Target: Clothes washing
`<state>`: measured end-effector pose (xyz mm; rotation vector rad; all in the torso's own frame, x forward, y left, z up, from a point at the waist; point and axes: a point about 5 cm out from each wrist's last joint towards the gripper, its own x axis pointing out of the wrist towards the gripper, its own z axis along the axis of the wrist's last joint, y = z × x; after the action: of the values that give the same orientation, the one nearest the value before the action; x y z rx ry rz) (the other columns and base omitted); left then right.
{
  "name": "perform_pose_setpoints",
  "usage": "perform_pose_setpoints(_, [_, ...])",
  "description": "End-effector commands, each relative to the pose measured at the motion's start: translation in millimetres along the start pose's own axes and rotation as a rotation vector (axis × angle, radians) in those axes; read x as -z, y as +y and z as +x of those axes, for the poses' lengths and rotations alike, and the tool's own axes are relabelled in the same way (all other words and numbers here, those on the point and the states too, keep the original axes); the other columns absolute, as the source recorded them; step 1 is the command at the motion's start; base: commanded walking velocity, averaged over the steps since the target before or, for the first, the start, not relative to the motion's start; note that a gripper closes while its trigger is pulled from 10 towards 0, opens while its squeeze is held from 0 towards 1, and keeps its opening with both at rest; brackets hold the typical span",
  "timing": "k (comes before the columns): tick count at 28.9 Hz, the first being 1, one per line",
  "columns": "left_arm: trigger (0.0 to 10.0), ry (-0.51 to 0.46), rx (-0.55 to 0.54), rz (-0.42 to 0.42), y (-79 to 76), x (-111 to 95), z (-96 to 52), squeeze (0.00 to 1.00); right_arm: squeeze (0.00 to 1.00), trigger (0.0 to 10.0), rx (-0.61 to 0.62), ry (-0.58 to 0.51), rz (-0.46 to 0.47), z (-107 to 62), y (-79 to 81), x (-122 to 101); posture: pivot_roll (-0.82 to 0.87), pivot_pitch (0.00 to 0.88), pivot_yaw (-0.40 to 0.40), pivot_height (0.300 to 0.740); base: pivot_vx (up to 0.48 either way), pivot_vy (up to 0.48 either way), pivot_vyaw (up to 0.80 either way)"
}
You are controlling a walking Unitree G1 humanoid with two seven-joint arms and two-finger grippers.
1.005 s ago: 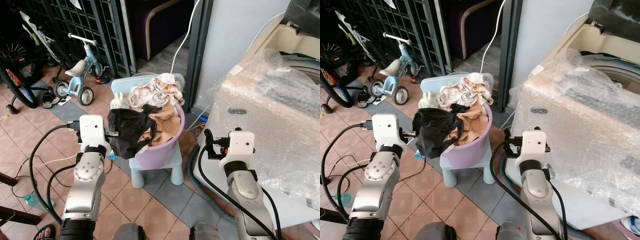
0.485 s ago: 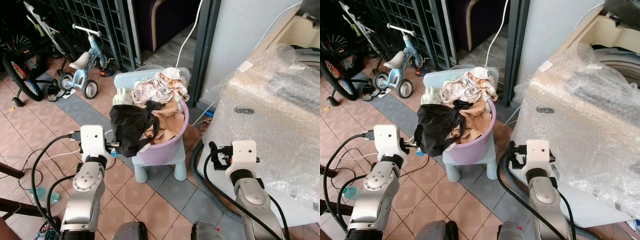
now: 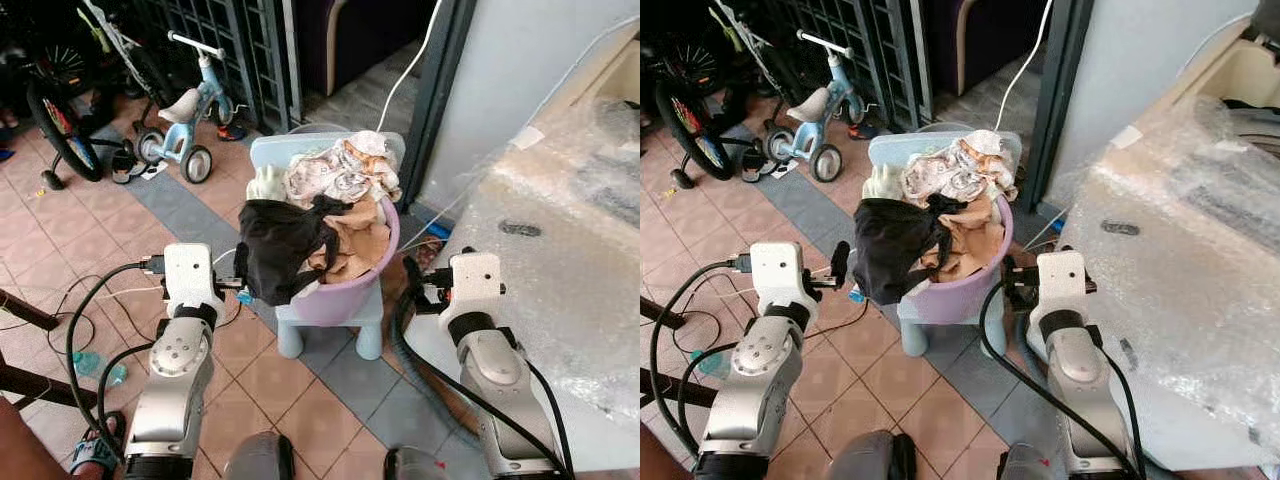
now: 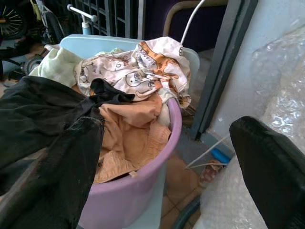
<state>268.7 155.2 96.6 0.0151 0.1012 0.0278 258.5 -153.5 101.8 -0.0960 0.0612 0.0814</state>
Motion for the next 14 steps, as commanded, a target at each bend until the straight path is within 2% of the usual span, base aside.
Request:
perform_pose_setpoints(1, [10.0,-0.007,-0.007,0.001,1.4,-1.0,1.9,0.00,0.00,10.0,-0.013,-0.005,0.011,-1.7,0.7,0.0,-0.02,0.107,0.062,0.740,0.000,0.465,0.00])
perform_pose_setpoints(4, [10.0,-0.014,0.005,-0.023,-1.0,-2.7,1.9,0.00,0.00,10.0,-0.017,-0.005,0.011,-2.4,0.0,0.3,-0.02,0.106,0.062,0.740,0.000,0.392,0.00])
perform_pose_setpoints(6, [10.0,-0.029,0.008,-0.017,-2.6,-4.2,2.1,0.00,0.00,10.0,-0.017,-0.005,0.003,-2.1,-0.8,0.0,-0.02,0.106,0.060,0.740,0.000,0.000,0.00])
perform_pose_setpoints(12, [10.0,-0.054,0.035,-0.024,-5.4,-7.6,3.1,0.00,0.00,10.0,-0.030,-0.033,-0.008,3.1,0.2,-5.3,-0.02,0.115,0.056,0.740,0.000,0.000,0.73])
perform_pose_setpoints(14, [10.0,-0.058,0.035,-0.022,-5.2,-8.3,3.3,0.00,0.00,10.0,-0.031,-0.036,-0.009,3.9,0.1,-6.1,-0.02,0.113,0.056,0.740,0.270,0.000,0.59])
